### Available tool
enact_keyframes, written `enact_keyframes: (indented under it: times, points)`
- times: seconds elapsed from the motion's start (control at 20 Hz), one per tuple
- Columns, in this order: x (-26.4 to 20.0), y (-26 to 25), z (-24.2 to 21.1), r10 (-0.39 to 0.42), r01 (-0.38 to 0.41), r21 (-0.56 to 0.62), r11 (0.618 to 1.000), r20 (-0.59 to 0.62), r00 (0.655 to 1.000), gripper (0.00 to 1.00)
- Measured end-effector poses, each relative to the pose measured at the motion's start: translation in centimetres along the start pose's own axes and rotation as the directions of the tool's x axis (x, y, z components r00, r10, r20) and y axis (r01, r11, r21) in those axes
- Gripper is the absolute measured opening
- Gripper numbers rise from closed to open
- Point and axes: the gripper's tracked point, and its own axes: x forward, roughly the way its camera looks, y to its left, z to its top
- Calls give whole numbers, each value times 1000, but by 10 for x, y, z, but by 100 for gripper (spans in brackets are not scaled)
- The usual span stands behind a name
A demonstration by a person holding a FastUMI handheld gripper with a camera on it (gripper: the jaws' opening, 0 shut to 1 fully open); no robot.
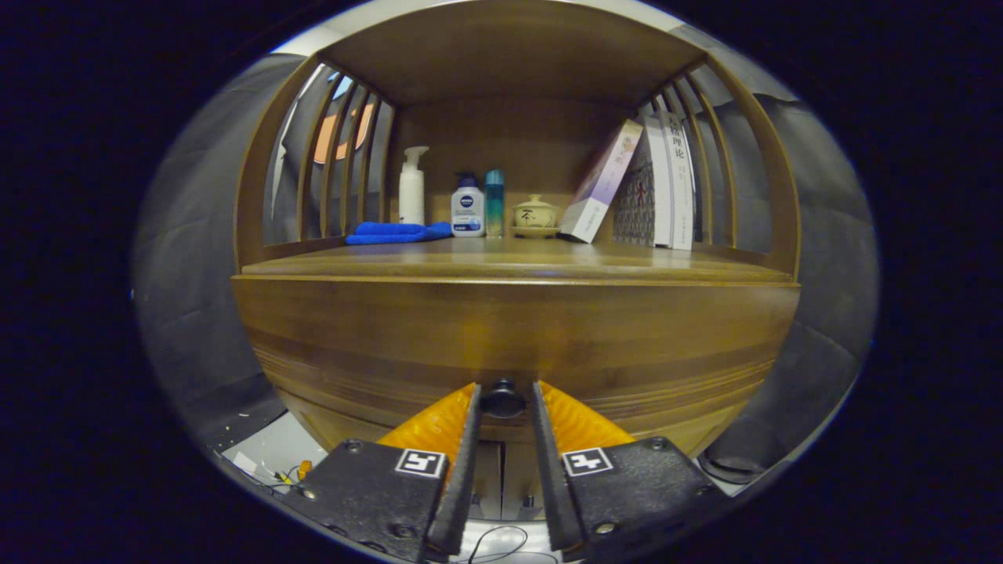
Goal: Pull open the drawer, take out the items inside it, and place them on the countertop above the cabinet.
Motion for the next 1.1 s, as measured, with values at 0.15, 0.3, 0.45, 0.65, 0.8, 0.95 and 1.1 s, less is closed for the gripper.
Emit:
enact_keyframes:
  times: [0.15, 0.3, 0.45, 0.65, 0.8, 0.95, 1.1]
  points:
    - [0, -1, 0, -17, 17, 26, 1000, 1, 1000, 33]
    - [-1, 0, 0, -18, 19, 62, 998, -5, 1000, 27]
    - [-1, 0, -1, -21, 23, 66, 998, -21, 1000, 23]
    - [-2, -1, -2, -24, 26, 59, 998, -40, 999, 20]
    - [-10, -1, -3, -34, 37, 59, 998, -44, 998, 20]
    - [-20, -1, -7, -31, 34, 50, 998, -46, 998, 20]
    - [-30, -2, -10, -41, 43, 29, 999, -45, 998, 20]
